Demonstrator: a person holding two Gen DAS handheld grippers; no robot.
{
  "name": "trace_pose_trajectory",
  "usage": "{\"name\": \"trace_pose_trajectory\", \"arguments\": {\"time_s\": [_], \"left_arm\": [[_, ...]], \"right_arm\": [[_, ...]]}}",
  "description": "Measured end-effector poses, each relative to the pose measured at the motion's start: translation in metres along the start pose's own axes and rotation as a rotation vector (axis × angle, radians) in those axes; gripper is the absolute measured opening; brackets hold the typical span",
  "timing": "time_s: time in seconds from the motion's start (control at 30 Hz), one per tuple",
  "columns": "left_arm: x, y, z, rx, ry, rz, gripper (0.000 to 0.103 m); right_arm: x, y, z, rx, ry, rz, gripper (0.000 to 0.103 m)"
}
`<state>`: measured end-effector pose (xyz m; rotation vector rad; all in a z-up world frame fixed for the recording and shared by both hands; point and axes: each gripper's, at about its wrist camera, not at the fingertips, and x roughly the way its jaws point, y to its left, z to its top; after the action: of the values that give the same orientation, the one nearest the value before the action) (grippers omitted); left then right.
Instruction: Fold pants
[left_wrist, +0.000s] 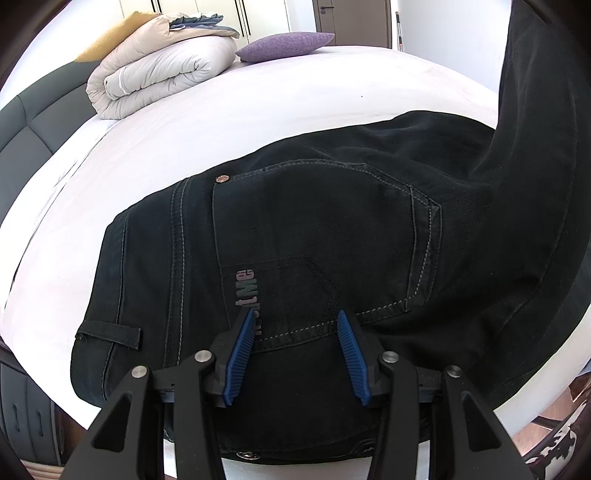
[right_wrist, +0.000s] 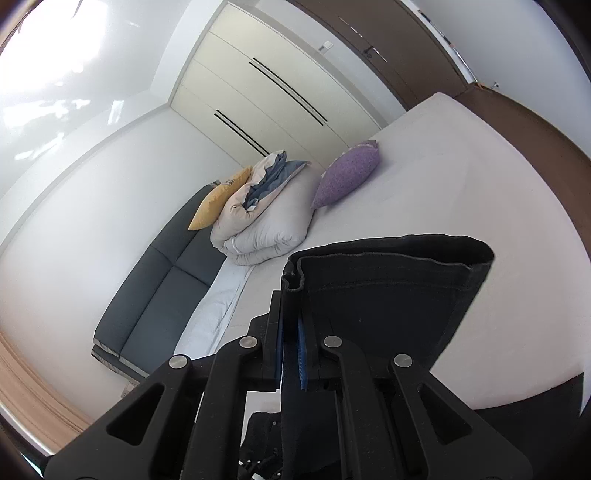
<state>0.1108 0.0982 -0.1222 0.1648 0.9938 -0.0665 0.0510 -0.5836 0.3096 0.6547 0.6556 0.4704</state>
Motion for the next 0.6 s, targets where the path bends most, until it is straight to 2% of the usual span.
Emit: {"name": "trace_pose_trajectory", "arguments": {"time_s": [0.07,0.13,0.23,0.27,0.37,0.43,0.53,0.57,0.6], "left_arm": [[0.0,0.002,-0.002,0.002,-0.002,-0.001,0.049],[0.0,0.003,-0.003,0.005,-0.005,0.001,0.049],[-0.001,0.003,-0.005,0.007,-0.007,0.004,0.049],[-0.001,0.003,-0.005,0.005,-0.007,0.003,0.05],[-0.001,0.004,-0.005,-0.004,-0.005,-0.003,0.05],[-0.001,0.004,-0.005,-0.002,-0.003,0.001,0.05],[-0.002,0.003,-0.004,-0.003,-0.003,0.007,0.051],[-0.002,0.003,-0.004,-0.006,-0.003,0.018,0.056],[-0.001,0.004,-0.003,-0.015,-0.002,0.034,0.067]], "right_arm": [[-0.024,-0.021,-0.011,0.012,-0.036,0.013,0.005],[-0.059,-0.067,-0.037,0.081,-0.085,0.005,0.005],[-0.118,-0.157,-0.101,0.258,-0.151,-0.048,0.005],[-0.135,-0.192,-0.129,0.364,-0.165,-0.073,0.005],[-0.158,-0.266,-0.195,0.59,-0.157,-0.188,0.005],[-0.157,-0.291,-0.224,0.665,-0.142,-0.253,0.005],[-0.155,-0.297,-0.234,0.682,-0.163,-0.265,0.005],[-0.154,-0.294,-0.232,0.67,-0.163,-0.272,0.005],[-0.152,-0.29,-0.23,0.664,-0.162,-0.282,0.005]]}}
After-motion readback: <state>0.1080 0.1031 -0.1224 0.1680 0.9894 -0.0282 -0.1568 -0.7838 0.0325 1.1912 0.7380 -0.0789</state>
